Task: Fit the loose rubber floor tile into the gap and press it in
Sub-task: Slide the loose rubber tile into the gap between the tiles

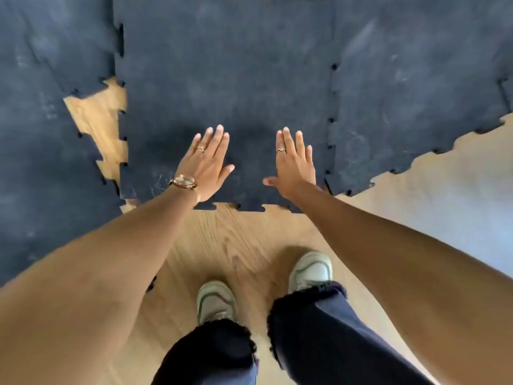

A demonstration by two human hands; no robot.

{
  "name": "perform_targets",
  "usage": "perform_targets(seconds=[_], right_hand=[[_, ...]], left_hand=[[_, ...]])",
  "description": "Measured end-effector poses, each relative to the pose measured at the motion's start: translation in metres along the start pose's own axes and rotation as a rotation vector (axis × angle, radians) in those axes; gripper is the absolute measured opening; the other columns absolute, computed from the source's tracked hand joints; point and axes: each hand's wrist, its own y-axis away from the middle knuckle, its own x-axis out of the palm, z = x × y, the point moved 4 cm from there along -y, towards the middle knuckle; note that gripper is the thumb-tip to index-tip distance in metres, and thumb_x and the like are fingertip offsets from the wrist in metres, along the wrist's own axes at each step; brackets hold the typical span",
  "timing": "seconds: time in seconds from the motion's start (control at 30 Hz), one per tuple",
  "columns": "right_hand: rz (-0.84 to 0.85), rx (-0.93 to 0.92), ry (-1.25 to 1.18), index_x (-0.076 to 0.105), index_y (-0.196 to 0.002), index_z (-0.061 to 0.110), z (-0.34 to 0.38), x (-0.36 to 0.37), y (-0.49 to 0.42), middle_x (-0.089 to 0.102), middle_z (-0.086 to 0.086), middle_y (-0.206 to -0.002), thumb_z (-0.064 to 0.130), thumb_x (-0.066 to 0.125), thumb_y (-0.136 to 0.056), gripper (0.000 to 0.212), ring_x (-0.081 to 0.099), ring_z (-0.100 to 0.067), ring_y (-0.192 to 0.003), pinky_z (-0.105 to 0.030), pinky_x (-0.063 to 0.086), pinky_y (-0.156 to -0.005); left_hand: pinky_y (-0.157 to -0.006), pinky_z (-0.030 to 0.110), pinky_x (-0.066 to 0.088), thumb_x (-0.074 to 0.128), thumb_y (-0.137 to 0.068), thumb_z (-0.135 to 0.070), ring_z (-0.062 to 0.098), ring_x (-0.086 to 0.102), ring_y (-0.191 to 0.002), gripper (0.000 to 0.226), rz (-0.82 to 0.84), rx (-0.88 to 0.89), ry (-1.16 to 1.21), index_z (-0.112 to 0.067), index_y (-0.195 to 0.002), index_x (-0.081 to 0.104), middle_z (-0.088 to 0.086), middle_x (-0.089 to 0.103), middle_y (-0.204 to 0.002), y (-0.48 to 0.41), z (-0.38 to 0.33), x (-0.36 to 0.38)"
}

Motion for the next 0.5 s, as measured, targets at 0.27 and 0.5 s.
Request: perform_targets(seconds=[0.27,0.5], right_hand=[[-0.509,-0.189,0.115,0.008,-0.155,0.016,-0.007,0.034,-0.082,0.006,-0.005,-0.163,0.045,0.021,-0.103,0.06,0.0,-0.029,-0.149,-0.05,0.001,-0.12],[-0.586,-0.226,0.069,0.016,-0.154,0.014,-0.01,0.042,-0.088,0.009,-0.005,-0.162,0.043,0.027,-0.1,0.062,0.004,-0.031,-0.149,-0.052,0.006,-0.12]], left_hand=[[-0.121,0.051,0.007,0.02,-0.099,-0.052,0.031,0.004,-0.15,0.075,-0.321,0.061,-0.082,-0.004,-0.154,0.005,0.015,0.003,-0.163,-0.098,0.025,0.032],[-0.119,0.054,0.012,0.027,-0.098,-0.053,0.031,0.0,-0.15,0.077,-0.369,0.115,-0.035,-0.004,-0.154,0.008,0.013,-0.001,-0.163,-0.103,0.027,0.039]])
